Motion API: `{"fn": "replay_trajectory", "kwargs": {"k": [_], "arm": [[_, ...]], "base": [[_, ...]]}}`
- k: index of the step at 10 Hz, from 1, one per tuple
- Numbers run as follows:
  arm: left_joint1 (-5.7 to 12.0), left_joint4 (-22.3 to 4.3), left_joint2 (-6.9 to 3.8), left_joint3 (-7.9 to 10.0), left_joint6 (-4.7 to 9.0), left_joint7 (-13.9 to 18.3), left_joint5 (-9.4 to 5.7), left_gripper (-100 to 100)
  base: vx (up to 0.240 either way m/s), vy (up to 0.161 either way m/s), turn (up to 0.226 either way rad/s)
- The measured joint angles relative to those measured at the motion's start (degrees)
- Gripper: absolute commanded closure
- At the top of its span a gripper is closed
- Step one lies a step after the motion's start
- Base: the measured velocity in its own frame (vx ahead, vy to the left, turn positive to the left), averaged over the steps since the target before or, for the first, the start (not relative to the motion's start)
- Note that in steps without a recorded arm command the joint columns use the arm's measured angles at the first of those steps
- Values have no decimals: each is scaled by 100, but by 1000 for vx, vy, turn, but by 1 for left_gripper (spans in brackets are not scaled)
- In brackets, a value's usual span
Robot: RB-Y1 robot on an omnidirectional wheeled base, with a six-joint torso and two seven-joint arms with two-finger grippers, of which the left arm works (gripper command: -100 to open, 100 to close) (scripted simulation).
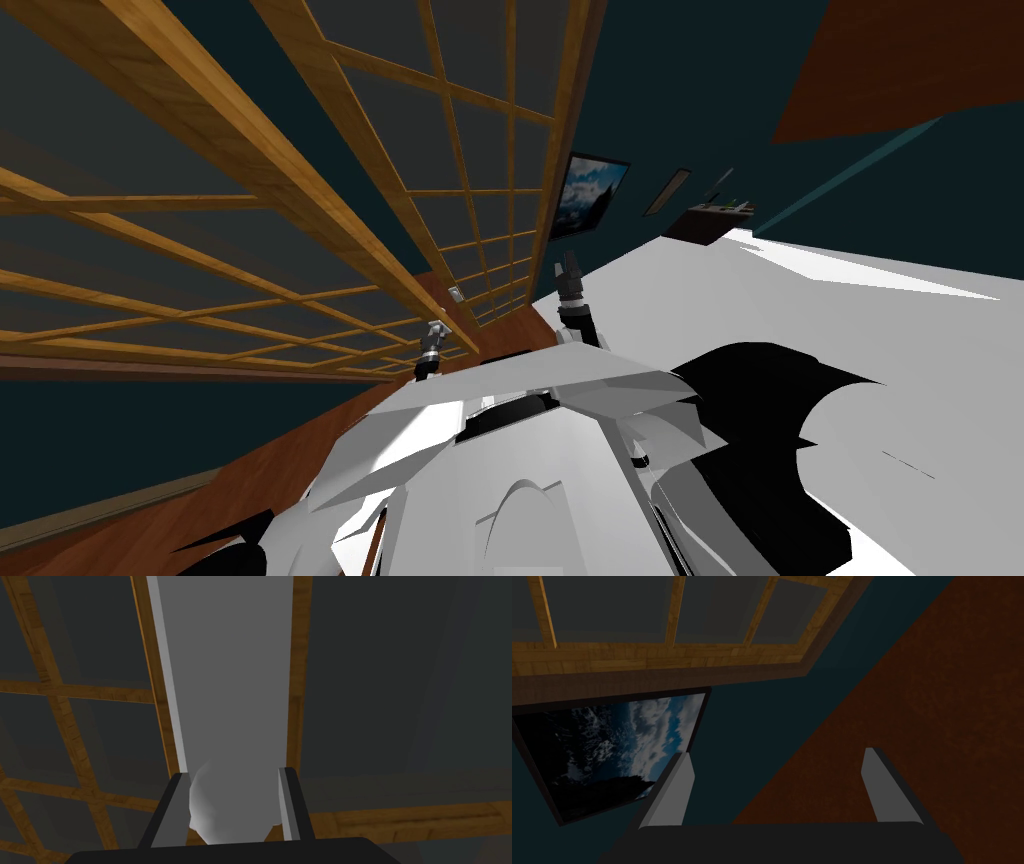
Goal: Pull the door open
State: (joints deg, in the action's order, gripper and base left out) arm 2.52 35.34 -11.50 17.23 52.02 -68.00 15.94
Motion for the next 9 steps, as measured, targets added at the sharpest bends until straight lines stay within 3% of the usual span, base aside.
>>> {"fn": "replay_trajectory", "kwargs": {"k": [9], "arm": [[-81,108,-38,-157,-19,1004,-465,100]], "base": [[-43,20,-77]]}}
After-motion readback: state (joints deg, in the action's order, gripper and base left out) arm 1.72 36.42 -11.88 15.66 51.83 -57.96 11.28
